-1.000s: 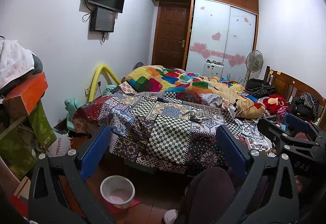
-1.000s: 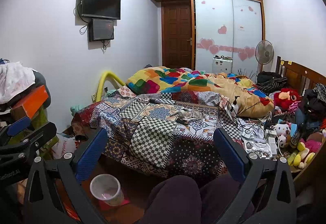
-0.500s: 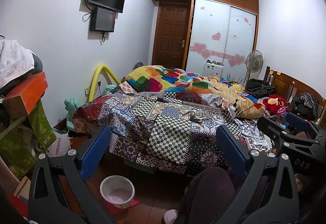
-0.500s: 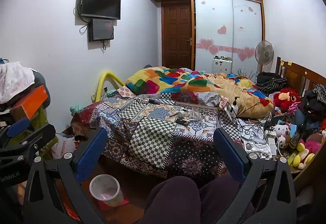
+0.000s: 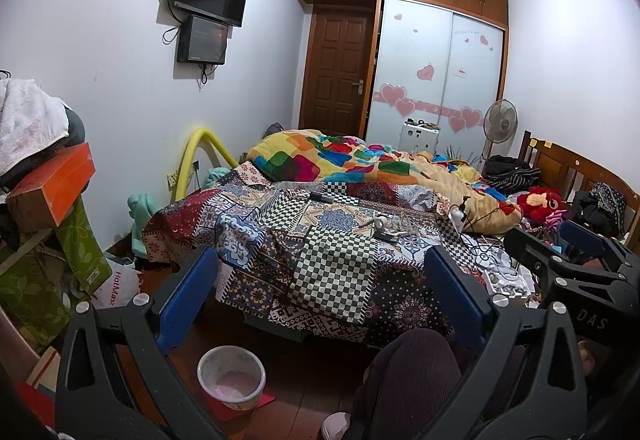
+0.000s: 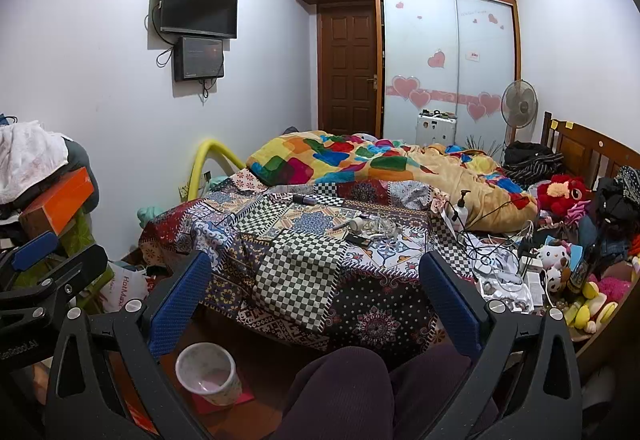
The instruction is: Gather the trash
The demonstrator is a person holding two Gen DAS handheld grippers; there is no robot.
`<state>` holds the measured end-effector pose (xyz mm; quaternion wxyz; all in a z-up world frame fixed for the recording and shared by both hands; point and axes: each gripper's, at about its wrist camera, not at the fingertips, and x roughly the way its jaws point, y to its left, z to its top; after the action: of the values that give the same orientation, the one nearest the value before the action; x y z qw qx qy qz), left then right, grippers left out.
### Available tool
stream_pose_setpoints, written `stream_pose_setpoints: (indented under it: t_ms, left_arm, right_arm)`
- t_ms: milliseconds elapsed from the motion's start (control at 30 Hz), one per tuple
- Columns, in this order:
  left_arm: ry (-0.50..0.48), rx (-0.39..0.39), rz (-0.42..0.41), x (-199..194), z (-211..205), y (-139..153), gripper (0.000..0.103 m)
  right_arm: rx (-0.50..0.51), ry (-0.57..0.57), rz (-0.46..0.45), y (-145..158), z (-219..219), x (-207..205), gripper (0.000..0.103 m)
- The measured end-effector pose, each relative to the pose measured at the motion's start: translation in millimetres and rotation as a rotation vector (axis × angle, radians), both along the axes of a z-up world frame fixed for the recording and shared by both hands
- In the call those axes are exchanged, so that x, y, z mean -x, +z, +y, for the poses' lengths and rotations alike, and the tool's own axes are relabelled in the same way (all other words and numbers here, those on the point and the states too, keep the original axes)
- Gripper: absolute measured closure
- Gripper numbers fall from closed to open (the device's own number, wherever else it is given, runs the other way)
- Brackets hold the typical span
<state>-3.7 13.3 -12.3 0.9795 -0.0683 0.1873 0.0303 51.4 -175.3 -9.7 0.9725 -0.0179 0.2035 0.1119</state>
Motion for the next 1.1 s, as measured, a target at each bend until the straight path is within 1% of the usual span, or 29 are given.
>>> stream_pose_setpoints:
  t_ms: [233, 367, 500, 600, 800, 1000, 1100]
  left_arm:
    - [0.005, -0.001, -0.007, -0.4, -0.5, 1.4, 0.000]
    - [0.014, -0.020, -0.011, -3.3, -3.4, 4.0, 0.000]
    - [0.028, -0.051, -0.011, -15.1, -9.3, 6.0, 0.000]
    - [0.000, -0.046, 0.000, -31.7, -12.0, 7.1, 0.000]
    - [0.009, -0.043, 0.053, -87.4, -19.7, 7.5, 0.000]
    - [-0.050, -0.026, 0.117, -155.9, -30.8, 3.1, 0.000]
    - [-0.077, 0.005, 0.154, -194.7, -36.4, -2.8, 0.000]
  right_arm:
    - [-0.002, 0.000, 0.003, -0.1, 0.7, -0.3, 0.000]
    - [-0.012, -0.003, 0.021, -1.9, -1.7, -6.6, 0.000]
    - [-0.024, -0.011, 0.035, -3.3, -8.9, -21.7, 0.000]
    - [-0.025, -0.025, 0.033, -2.4, -13.9, -34.2, 0.000]
    - [-0.042, -0.055, 0.033, 1.3, -30.7, -66.5, 0.000]
    - [-0.045, -0.106, 0.041, 2.0, -53.5, -110.4, 0.000]
    - [-0.030, -0.132, 0.055, -1.2, -65.9, -137.6, 0.000]
